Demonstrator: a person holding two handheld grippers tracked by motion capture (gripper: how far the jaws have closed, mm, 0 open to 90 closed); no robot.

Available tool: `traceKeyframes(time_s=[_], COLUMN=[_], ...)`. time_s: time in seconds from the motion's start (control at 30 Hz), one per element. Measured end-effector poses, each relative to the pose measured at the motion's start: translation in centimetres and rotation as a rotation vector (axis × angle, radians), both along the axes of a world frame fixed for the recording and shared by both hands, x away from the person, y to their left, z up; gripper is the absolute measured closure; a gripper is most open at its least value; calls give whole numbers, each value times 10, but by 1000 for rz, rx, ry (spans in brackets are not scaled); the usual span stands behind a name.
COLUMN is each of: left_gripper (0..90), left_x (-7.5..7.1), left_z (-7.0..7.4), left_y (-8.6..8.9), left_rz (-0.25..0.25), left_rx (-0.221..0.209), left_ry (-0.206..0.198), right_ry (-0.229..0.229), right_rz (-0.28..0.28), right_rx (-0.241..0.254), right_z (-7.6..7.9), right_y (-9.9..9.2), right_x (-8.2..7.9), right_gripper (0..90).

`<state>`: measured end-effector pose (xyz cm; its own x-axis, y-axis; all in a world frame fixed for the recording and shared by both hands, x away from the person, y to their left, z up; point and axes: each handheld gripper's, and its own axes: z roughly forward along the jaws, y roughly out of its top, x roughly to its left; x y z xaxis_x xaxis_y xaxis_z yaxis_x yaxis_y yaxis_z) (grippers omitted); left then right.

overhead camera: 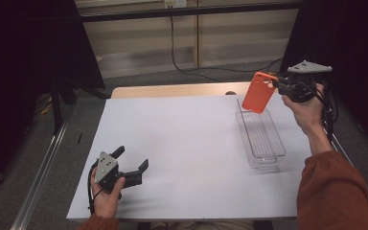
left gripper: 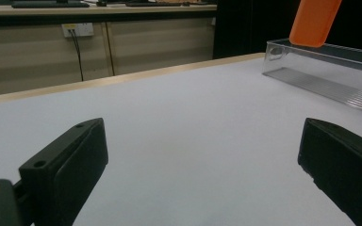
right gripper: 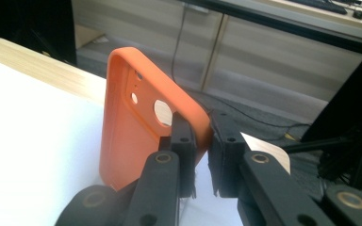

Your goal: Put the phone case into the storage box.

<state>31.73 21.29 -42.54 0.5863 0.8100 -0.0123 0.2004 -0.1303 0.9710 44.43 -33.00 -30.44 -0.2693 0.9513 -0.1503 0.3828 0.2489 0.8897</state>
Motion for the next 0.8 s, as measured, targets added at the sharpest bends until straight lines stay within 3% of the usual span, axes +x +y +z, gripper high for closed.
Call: traceKeyframes(time_s=[0.4,0.8], left_gripper=[25,27], left_x=[0,-1], left_z=[1,1], left_y=[0,0], left_rz=[-10,-17], left_rx=[-3,-4], left_ry=[-7,-13], right_ry=[26,42], right_rz=[-27,-25], right_rx=[-76,-110], right_z=[-17,-30], right_y=[0,12], right_x=[19,32], right_gripper=[808,808])
